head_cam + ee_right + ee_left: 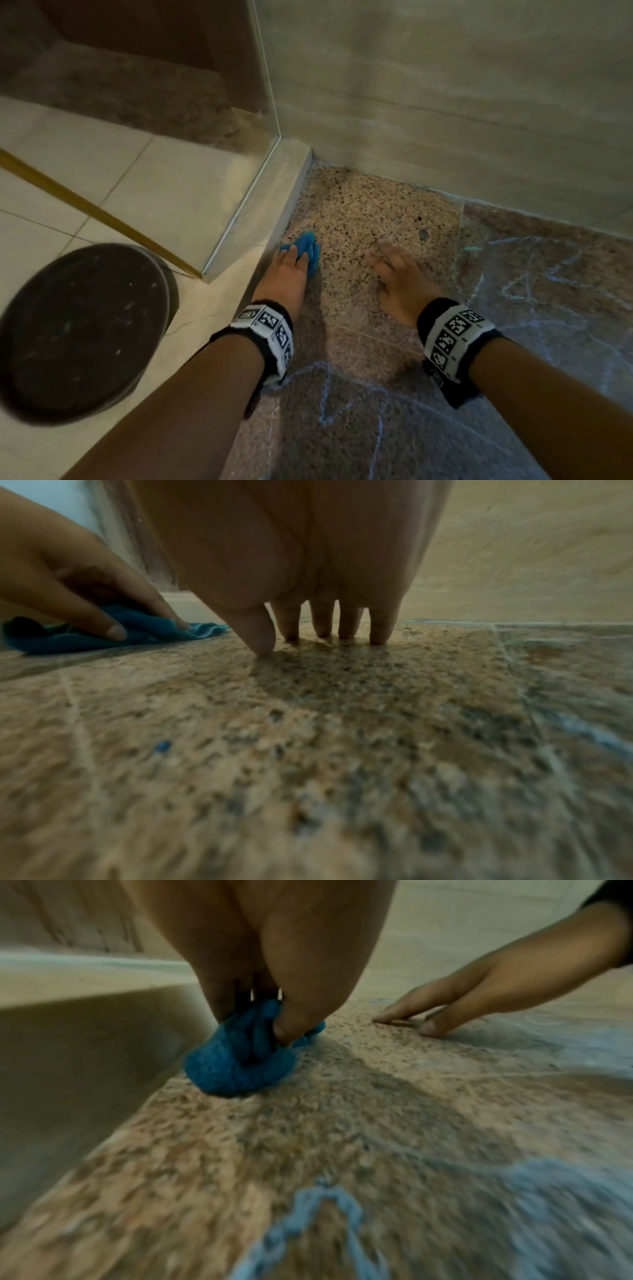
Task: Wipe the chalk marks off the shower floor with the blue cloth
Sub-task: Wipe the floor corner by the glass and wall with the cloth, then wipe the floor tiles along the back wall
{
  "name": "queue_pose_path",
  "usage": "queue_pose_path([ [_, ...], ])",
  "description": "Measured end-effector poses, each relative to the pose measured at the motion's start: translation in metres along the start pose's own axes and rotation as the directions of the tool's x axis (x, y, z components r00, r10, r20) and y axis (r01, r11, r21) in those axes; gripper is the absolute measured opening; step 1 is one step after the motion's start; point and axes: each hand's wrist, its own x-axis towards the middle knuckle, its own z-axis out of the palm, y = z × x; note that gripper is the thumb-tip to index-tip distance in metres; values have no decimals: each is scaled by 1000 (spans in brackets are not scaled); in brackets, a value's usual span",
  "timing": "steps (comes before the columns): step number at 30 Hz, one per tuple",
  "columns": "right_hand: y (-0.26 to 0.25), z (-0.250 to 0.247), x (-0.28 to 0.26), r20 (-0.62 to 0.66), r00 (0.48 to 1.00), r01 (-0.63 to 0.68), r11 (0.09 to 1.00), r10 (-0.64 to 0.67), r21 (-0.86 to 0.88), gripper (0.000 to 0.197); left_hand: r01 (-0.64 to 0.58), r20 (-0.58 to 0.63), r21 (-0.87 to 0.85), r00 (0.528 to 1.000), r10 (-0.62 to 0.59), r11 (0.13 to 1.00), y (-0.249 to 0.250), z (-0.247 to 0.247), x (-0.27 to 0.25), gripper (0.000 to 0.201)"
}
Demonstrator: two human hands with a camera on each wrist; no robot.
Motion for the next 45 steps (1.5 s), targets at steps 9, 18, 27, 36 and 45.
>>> queue_pose_path([
  [9, -3, -9, -3, 7, 1000, 1, 1000, -1, -4, 58, -28, -51, -51, 998, 25, 998, 3, -9, 14, 69],
  [18, 23, -2, 1, -1, 998, 70, 995, -70, 69, 58, 33, -134, -115, 990, -49, 993, 17, -36, 62, 60],
  [27, 32, -3, 4, -6, 997, 74, 976, -75, 205, 57, 18, -109, -149, 993, -34, 989, 30, -26, 46, 64],
  [36, 50, -15, -26, -31, 997, 75, 933, -68, 351, 53, -160, -16, -204, 987, 160, 966, 72, 6, 5, 60],
  [45, 63, -41, -55, -72, 996, 5, 834, 42, 552, 41, -422, -232, -391, 905, 356, 818, 122, -4, -14, 47],
])
